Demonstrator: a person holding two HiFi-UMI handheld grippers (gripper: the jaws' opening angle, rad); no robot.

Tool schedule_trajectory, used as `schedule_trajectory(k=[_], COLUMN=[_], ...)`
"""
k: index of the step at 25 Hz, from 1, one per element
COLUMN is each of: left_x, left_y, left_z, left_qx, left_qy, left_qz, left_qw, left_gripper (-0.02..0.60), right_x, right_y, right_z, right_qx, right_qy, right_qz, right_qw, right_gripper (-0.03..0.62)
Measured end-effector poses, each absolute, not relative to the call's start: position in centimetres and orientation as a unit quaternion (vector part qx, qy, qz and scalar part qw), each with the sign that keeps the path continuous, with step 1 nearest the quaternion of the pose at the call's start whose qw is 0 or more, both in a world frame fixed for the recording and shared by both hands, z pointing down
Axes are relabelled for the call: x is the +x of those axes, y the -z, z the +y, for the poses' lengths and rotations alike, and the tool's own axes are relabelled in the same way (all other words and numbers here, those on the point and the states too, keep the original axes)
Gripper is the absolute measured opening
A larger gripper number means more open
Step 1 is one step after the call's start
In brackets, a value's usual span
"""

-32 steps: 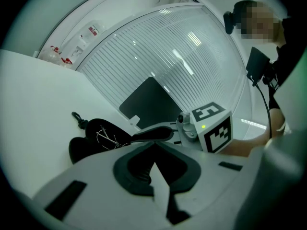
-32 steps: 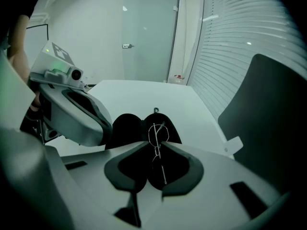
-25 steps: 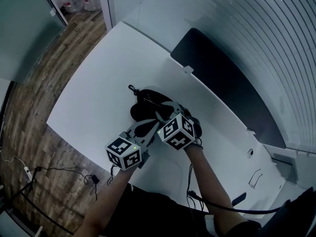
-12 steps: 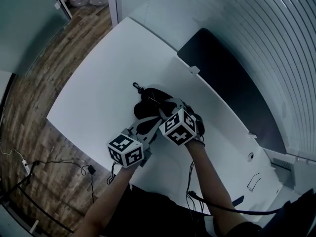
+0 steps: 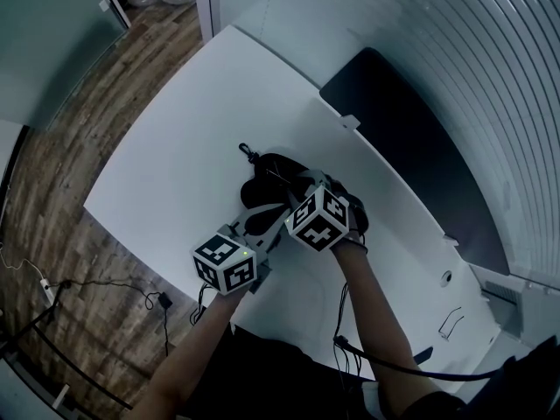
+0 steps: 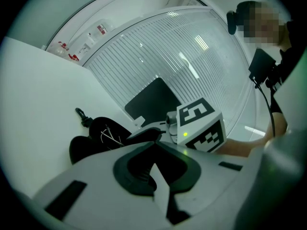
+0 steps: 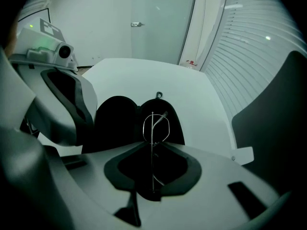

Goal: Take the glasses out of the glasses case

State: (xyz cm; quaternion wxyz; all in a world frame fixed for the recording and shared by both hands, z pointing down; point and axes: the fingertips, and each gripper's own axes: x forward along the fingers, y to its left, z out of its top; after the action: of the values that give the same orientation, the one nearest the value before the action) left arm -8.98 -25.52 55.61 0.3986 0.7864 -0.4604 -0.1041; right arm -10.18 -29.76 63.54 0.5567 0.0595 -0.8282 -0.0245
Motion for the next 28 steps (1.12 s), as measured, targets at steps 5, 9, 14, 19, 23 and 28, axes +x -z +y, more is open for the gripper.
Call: schedule_trajectory(k=[5, 9, 14, 19, 23, 28], left_x=[-9.1, -9.1, -9.2, -9.0, -8.7, -8.0], left_y=[-55.9, -55.9, -55.9, -55.5, -55.1, -54.2], left_z=[-25.3, -25.1, -25.1, -25.1, -25.2, -25.1], left_qx=[0.784, 0.782, 0.781, 0.784, 0.788, 0.794], left_qy=[0.103, 0.103, 0.103, 0.101, 0.099, 0.098], left_qz=[-0.461, -0.463, -0.465, -0.461, -0.458, -0.454], left_qw=[0.402, 0.405, 0.405, 0.403, 0.399, 0.392], left_gripper=[0.011, 0.011, 0.011, 0.011, 0.011, 0.011], right_x=[-10.2, -10.2, -10.2, -10.1, -9.7, -9.6], right_y=[-63.8, -63.8, -63.7, -62.9, -62.3, -61.0], right_z=[-29.8, -30.0, -29.8, -29.6, -29.8, -29.5], right_qx=[0.050, 0.045, 0.047, 0.057, 0.065, 0.073], right_qy=[0.037, 0.052, 0.056, 0.048, 0.044, 0.040], right_qz=[-0.827, -0.826, -0.828, -0.833, -0.834, -0.840], right_qw=[0.559, 0.559, 0.556, 0.549, 0.546, 0.537], right_gripper=[0.066, 0.048, 0.040, 0.038, 0.037, 0.037])
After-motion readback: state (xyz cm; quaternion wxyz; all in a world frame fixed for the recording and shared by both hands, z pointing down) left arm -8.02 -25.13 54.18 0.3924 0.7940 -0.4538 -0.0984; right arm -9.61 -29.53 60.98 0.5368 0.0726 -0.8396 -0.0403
